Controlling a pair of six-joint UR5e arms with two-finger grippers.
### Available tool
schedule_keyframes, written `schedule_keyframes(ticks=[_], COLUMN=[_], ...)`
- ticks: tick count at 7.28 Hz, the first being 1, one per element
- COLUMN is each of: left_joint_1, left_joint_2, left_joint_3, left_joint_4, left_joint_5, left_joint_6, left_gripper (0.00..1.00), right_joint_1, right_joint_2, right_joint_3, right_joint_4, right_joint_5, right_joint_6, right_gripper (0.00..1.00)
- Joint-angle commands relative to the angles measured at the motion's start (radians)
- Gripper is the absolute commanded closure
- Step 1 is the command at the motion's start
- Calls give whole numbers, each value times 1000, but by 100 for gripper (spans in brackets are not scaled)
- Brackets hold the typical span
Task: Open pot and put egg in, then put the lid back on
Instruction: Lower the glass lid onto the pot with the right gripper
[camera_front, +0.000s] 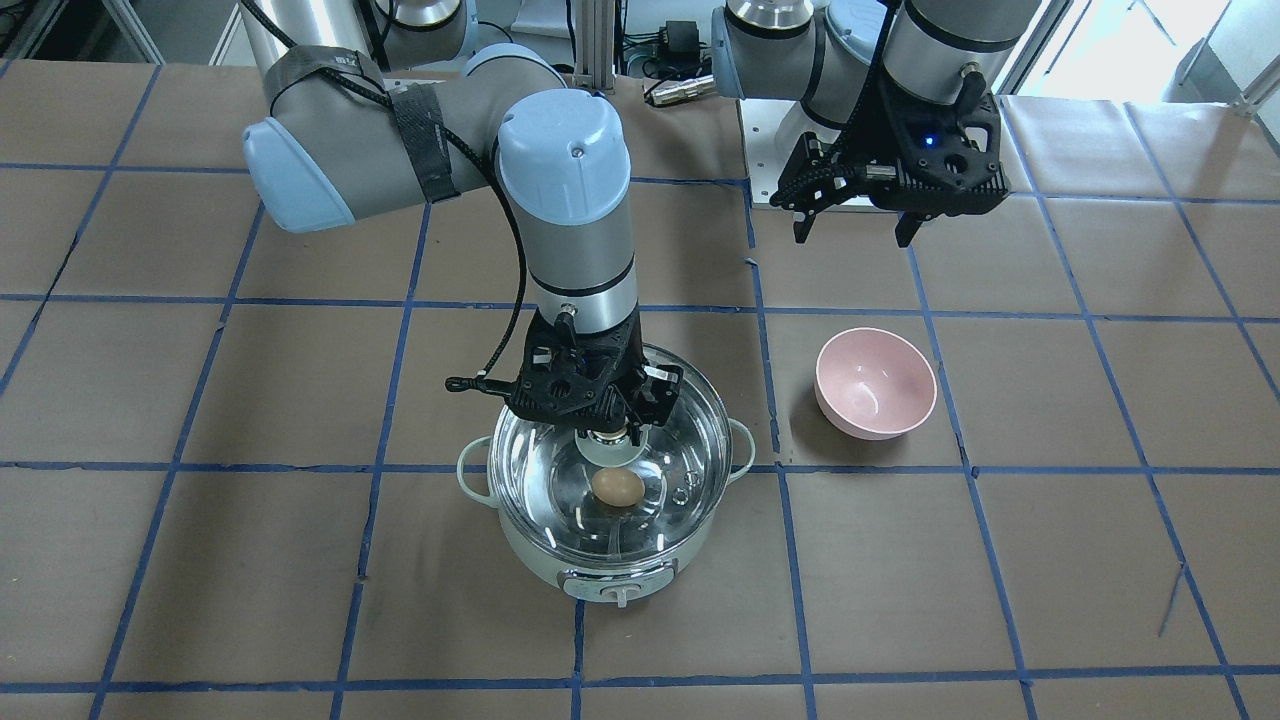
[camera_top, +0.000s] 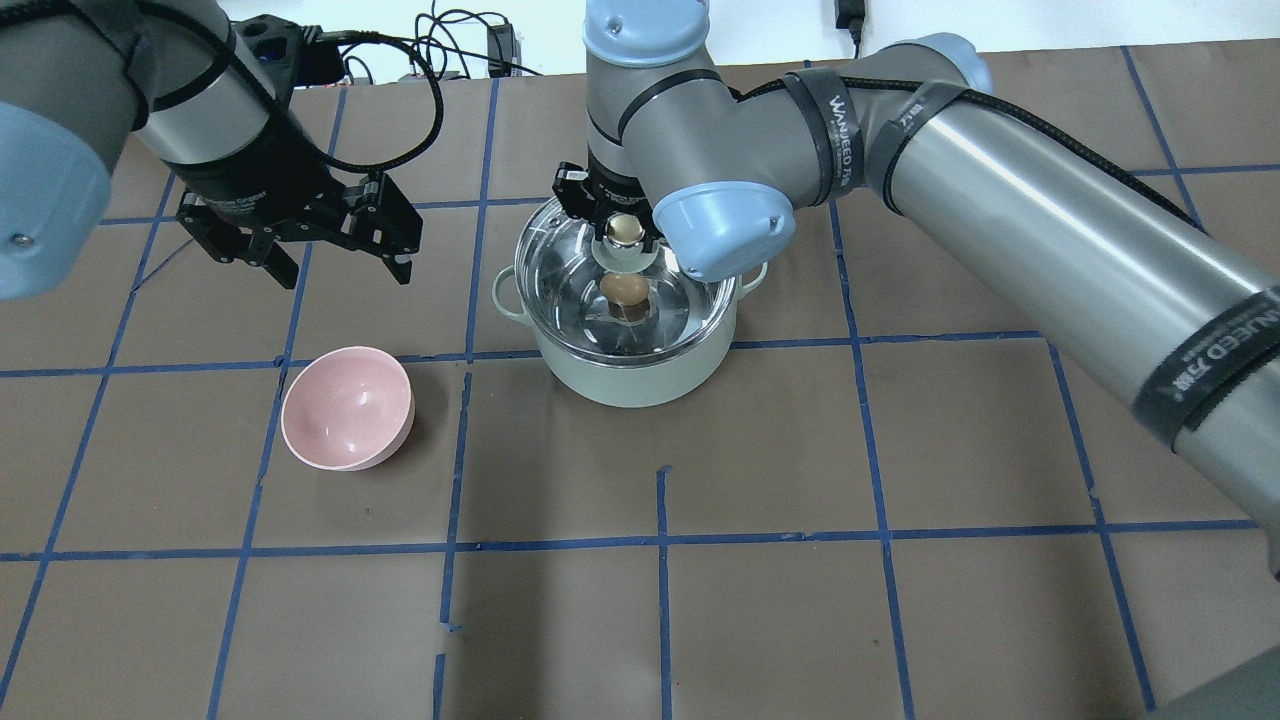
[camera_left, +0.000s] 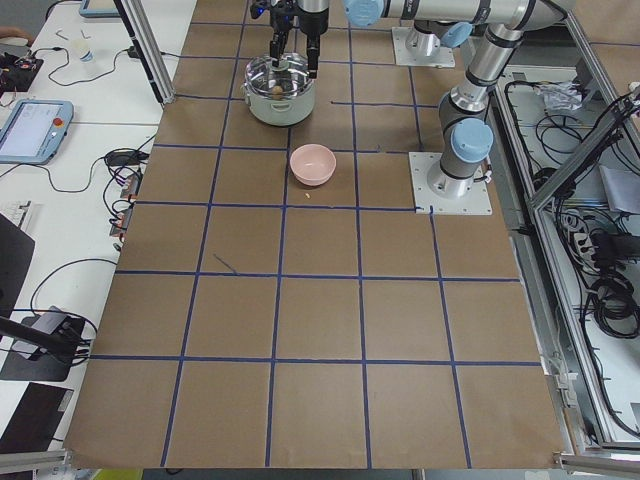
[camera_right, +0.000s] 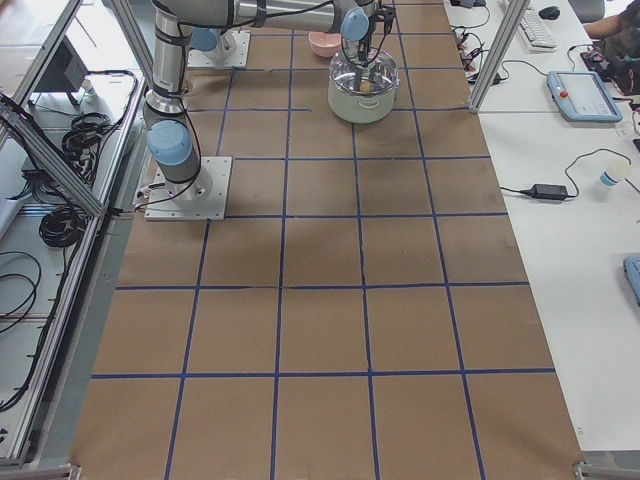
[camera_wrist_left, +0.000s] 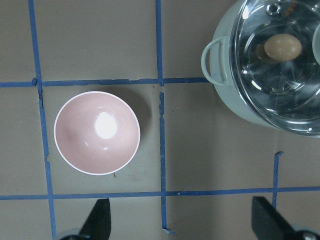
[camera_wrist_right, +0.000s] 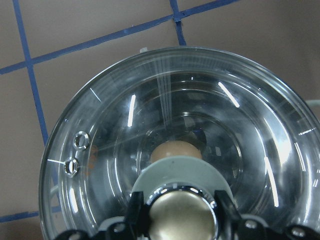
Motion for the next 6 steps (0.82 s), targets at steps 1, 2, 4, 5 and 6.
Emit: schedule_keyframes(ticks=[1, 2, 4, 5, 6], left_joint_1=[-1, -1, -1, -1, -1], left_joint_2=[0, 0, 0, 0, 0], left_joint_3=[0, 0, 0, 0, 0], left_joint_4=[2, 2, 2, 2, 2], left_joint_5=[0, -2, 0, -2, -2], left_joint_6=[0, 0, -2, -2, 0], left_gripper=[0, 0, 0, 0, 0], right_joint_1=[0, 0, -3, -27, -60], right_joint_2=[-2, -1, -5, -23, -69], right_joint_3=[0, 0, -6, -9, 3], right_joint_4=[-1, -5, -8, -5, 9], right_joint_5=[-12, -18, -18, -44, -91], right_joint_6=[0, 0, -3, -78, -179], right_gripper=[38, 35, 34, 29, 22])
